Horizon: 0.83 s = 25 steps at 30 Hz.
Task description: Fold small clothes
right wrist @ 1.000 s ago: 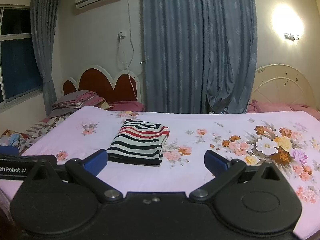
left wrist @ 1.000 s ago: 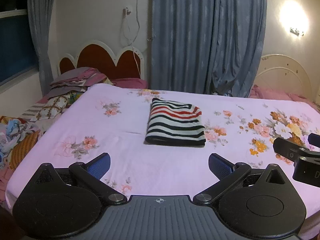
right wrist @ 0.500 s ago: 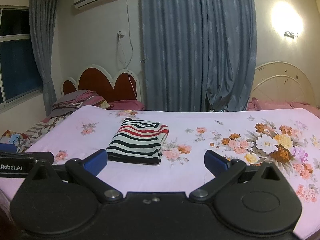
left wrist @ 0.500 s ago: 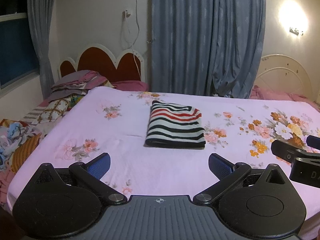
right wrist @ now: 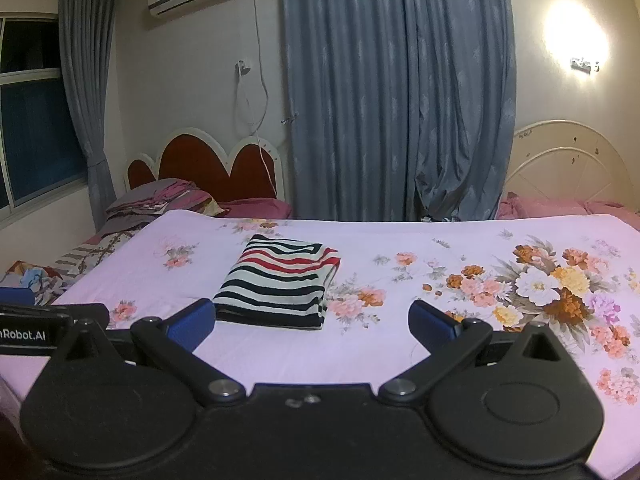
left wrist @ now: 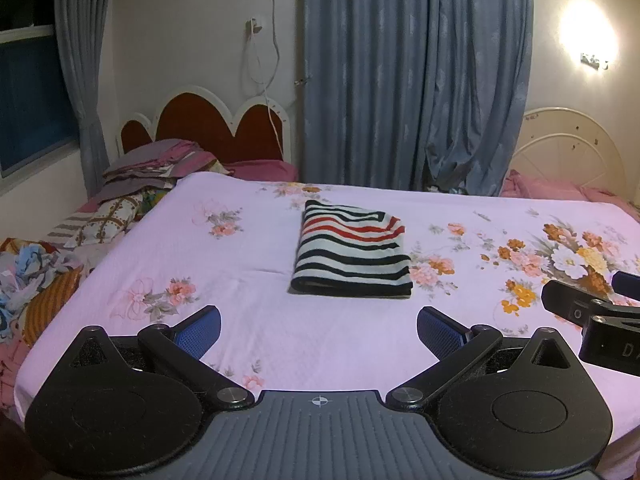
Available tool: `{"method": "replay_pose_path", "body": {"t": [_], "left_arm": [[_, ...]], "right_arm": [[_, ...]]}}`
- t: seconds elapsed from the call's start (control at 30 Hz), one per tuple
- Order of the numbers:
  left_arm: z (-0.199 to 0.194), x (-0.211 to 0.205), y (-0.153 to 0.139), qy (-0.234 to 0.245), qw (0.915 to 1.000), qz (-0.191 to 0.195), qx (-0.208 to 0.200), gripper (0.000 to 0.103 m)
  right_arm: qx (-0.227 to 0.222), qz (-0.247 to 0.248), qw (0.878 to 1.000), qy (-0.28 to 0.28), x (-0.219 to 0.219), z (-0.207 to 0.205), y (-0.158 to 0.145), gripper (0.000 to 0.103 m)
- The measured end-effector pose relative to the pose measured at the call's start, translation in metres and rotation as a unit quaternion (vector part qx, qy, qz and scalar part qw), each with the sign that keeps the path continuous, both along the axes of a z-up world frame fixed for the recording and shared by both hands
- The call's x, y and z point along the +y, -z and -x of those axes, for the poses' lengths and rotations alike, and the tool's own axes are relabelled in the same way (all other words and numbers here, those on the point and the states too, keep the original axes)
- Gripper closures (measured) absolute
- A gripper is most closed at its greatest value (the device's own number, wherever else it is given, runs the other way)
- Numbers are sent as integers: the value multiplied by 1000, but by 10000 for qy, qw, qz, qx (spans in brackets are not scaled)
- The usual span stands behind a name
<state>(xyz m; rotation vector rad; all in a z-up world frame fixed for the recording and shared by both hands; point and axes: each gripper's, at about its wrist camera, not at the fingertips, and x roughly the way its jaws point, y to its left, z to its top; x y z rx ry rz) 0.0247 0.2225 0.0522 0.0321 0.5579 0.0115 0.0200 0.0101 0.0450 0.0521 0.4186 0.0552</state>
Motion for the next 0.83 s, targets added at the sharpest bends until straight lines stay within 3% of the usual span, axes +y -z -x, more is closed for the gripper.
{"method": "replay_pose_path", "body": {"t": [0.53,0.83], "left_arm": [[-10,2,6,39,9999,21,90,0],[-41,4,17,121,9997,18,199,0]], "right_arm": [[86,-18,10000,-5,2,-7,6,1],[278,-24,9996,75,-2,-26,15,1]]}}
